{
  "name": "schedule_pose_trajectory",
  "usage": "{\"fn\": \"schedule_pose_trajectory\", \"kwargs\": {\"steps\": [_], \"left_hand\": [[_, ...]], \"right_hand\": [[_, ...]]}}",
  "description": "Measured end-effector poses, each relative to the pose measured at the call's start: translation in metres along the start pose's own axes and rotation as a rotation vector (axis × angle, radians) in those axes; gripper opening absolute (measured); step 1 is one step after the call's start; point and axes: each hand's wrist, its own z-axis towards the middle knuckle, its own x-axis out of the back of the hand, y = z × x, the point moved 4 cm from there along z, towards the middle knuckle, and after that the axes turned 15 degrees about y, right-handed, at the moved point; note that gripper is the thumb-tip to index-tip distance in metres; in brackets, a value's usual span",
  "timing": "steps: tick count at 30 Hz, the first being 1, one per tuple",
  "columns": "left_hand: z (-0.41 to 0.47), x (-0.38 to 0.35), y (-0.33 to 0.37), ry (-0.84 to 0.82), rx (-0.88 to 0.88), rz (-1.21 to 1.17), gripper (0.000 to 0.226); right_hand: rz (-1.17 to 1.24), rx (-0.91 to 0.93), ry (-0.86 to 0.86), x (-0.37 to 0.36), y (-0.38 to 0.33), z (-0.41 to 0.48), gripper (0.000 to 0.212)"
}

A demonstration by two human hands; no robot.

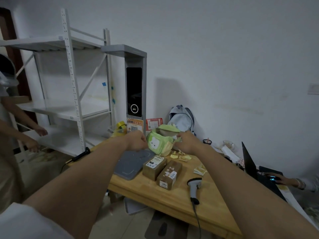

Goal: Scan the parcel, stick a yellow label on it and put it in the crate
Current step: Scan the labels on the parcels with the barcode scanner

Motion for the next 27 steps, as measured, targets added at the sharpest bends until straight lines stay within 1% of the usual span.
{"fn": "schedule_pose_trajectory", "kwargs": {"steps": [4,10,14,21,24,27], "left_hand": [[0.035,-0.007,-0.01,0.012,-0.02,-0.011,0.024],[0.091,-0.014,-0.026,0.022,-0.082,-0.023,0.019],[0.139,-0.01,-0.037,0.009,-0.147,-0.045,0.008],[0.222,-0.006,-0.081,-0.043,-0.206,-0.087,0.018],[0.25,-0.008,-0.099,-0.014,-0.22,-0.115,0.023],[0.271,-0.015,-0.107,0.012,-0.225,-0.165,0.021]], "right_hand": [[-0.019,-0.051,0.013,-0.02,0.013,0.029,0.056],[0.007,-0.078,0.109,-0.038,0.015,0.075,0.059],[0.023,-0.115,0.138,-0.053,0.01,0.116,0.06],[0.019,-0.179,0.197,-0.09,-0.007,0.18,0.058],[0.014,-0.204,0.234,-0.102,-0.013,0.202,0.058],[-0.019,-0.237,0.256,-0.112,-0.012,0.214,0.055]]}}
